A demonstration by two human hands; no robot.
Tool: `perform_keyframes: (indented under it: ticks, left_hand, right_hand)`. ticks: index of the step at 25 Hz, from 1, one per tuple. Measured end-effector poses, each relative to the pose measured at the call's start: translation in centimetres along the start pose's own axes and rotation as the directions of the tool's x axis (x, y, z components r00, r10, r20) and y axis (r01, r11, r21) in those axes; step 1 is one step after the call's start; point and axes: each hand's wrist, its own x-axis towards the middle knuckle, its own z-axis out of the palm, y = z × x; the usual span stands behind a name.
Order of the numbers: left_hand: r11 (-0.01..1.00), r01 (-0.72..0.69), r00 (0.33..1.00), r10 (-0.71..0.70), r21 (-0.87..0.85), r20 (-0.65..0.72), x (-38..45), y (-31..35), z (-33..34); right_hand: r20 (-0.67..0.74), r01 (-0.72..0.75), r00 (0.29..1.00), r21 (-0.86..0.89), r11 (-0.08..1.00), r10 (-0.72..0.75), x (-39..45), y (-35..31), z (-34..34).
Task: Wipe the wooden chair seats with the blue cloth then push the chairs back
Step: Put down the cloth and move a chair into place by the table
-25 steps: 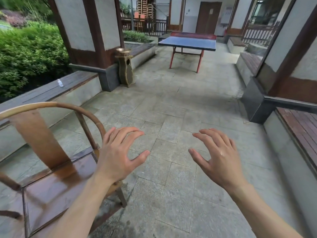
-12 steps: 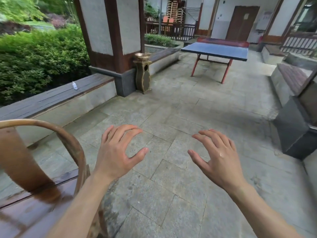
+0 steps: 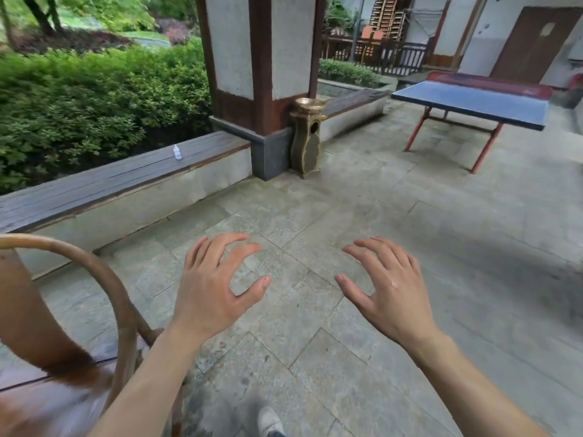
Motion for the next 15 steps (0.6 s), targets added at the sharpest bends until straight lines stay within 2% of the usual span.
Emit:
perform_keyframes:
  ticks: [8,15]
  left_hand:
    - [0.977,0.070,0.995,-0.054,0.199,-0.086,10.7,-13.2,8.9]
    - [0.870,0.281,0.959,-0.234,0.405,-0.162,14.2,-24.6,12.0]
  right_hand:
    - [0.044,0.063,0.997,0.035,0.997,-0.064,17.1,2.9,13.8]
    - [0.086,0.224,0.967,0.154,0.962,-0.239,29.8,1.1,26.3]
